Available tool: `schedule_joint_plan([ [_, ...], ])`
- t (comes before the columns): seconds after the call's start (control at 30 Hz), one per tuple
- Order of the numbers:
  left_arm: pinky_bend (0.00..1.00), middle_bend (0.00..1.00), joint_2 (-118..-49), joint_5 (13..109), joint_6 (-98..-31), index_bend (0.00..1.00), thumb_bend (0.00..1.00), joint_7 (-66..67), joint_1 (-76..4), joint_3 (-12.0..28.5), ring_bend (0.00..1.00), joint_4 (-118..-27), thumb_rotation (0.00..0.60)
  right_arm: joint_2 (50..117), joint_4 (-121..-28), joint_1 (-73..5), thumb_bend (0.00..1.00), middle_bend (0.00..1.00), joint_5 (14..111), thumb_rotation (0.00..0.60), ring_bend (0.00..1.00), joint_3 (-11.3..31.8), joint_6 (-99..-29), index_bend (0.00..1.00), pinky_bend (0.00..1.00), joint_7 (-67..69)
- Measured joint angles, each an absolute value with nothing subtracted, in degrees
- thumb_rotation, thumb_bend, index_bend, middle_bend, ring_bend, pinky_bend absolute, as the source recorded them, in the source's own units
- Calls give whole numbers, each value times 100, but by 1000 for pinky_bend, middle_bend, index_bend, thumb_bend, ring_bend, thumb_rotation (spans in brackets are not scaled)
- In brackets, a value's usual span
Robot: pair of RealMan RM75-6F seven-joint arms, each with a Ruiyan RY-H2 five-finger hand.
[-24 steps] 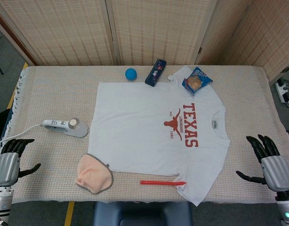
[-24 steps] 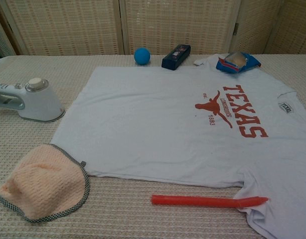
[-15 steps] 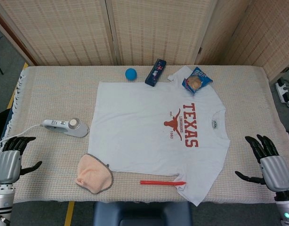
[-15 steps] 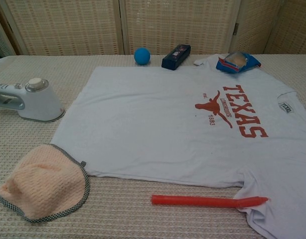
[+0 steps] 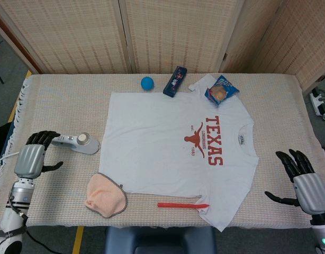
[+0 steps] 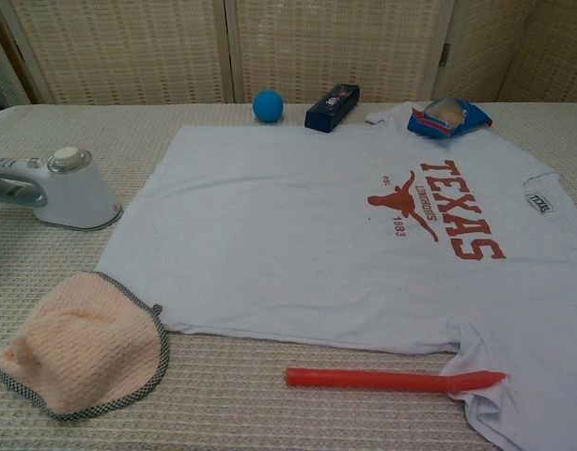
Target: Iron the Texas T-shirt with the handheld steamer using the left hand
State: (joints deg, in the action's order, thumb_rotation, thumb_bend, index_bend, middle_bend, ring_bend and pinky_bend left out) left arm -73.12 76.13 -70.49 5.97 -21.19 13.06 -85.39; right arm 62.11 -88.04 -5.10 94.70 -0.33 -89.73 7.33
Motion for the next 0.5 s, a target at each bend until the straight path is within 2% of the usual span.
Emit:
schedule_joint_plan([
  [0.33,194,248,-8016,6705,-5847,283,90,1170,-3058,1582,155,-7146,600,6193,-8787,-456,55,112,9398,399,8,-22,-8946,0,46,769],
  [0.5,200,302,-8373,6364,-5346,357,134,1266,-3403,1629,192,-6374,600,6192,-8832,-451,55,112,9363,400,8,-3,-8917,0,46,710],
])
